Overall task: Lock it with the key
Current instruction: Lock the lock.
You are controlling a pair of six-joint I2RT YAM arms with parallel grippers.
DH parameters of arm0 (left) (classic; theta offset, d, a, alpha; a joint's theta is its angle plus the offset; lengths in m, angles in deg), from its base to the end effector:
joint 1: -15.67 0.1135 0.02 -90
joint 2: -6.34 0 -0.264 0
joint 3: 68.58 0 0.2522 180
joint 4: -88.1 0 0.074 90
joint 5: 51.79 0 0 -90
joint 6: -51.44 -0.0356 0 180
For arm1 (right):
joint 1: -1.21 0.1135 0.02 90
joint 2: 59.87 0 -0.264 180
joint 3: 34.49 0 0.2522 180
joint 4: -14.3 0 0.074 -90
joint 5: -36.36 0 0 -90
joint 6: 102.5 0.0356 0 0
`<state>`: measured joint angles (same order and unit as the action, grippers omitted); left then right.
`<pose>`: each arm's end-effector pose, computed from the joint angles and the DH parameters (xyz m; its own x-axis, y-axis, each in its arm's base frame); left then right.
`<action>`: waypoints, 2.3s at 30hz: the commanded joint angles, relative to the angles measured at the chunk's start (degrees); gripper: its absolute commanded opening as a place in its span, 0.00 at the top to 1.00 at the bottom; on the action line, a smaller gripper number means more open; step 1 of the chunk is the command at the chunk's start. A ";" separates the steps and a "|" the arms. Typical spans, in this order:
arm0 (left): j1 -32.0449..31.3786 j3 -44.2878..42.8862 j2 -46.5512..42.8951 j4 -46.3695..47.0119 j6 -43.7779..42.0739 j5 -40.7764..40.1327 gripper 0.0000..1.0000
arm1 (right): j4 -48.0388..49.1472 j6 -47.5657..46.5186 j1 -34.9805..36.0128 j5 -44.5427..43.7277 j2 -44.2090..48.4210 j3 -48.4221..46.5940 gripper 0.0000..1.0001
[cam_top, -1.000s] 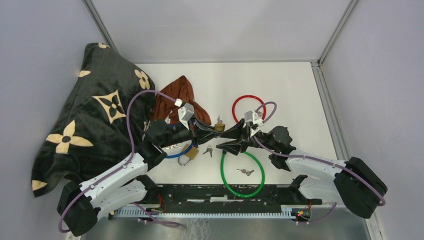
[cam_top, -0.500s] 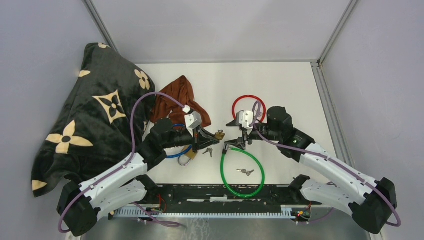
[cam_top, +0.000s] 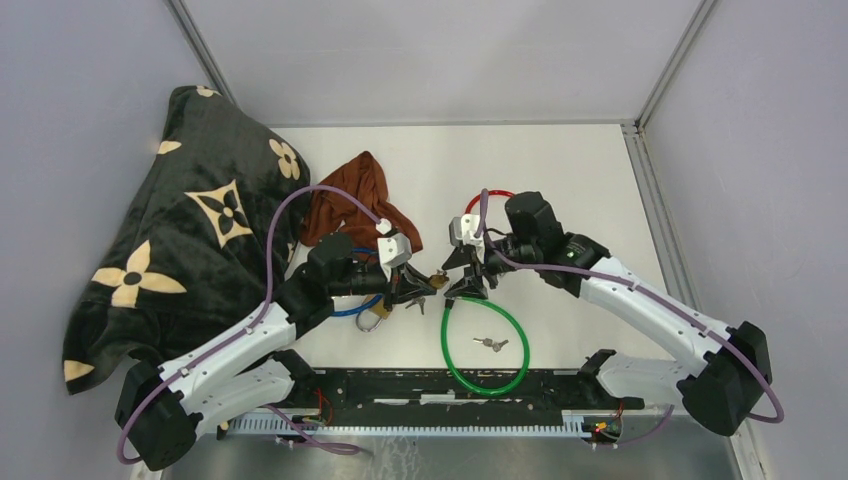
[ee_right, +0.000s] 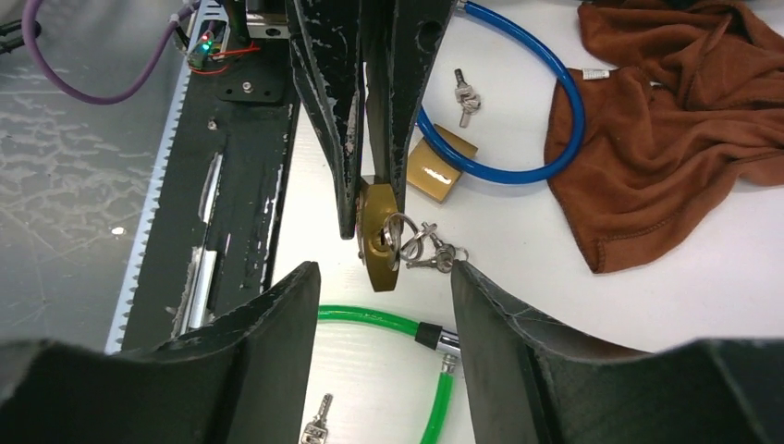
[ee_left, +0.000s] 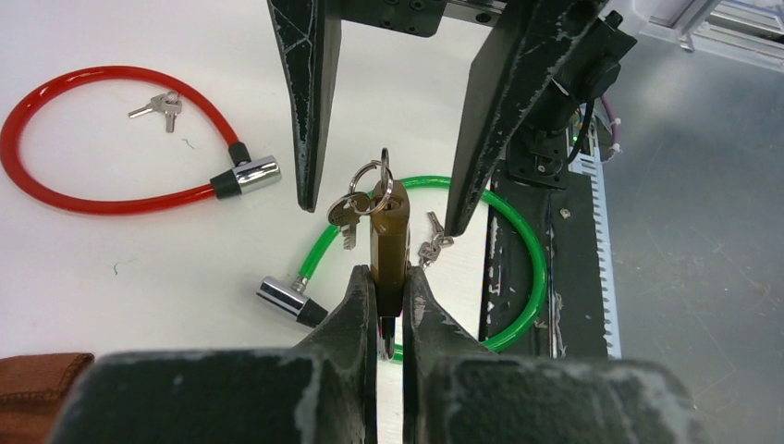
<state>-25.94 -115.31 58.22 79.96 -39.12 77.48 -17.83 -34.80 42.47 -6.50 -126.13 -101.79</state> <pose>0.1398 -0.1543 0.2752 -0.1623 0.1543 -0.9746 0.9763 0.1683 -0.1360 0.1707 0.1845 0.3090 -0.0099 -0.3520 -0.9359 -0.9989 -0.0391 0.0253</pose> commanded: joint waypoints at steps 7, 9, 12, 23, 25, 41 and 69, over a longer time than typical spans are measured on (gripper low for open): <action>-0.14 -3.46 0.28 -0.15 -4.42 2.79 0.98 | 1.77 4.37 2.88 0.98 -4.62 -5.88 0.49; -0.12 -3.50 0.33 -0.38 -4.56 2.76 0.98 | 1.61 4.46 3.53 0.55 -5.61 -6.68 0.54; -0.06 -3.63 0.33 -0.62 -4.63 2.96 0.98 | -0.81 3.30 4.74 -0.56 -7.32 -8.13 0.73; -0.06 -4.35 -0.38 -5.27 -8.04 6.51 0.98 | 0.14 5.26 4.97 -5.17 -5.24 -6.44 1.00; -0.05 -3.18 -0.27 -3.53 -5.86 6.52 0.82 | 3.73 9.06 4.82 -7.38 -4.32 -4.44 1.00; 5.83 12.66 -4.70 18.77 10.59 2.06 0.37 | 35.08 33.48 -1.14 -7.81 6.18 12.98 1.00; 3.82 8.54 -8.35 32.37 26.62 -6.23 0.43 | 80.61 53.96 -1.37 -6.00 7.73 27.35 1.00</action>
<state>-20.54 -104.21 49.43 107.72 -13.87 72.12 57.56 18.31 41.22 -12.51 -118.11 -74.01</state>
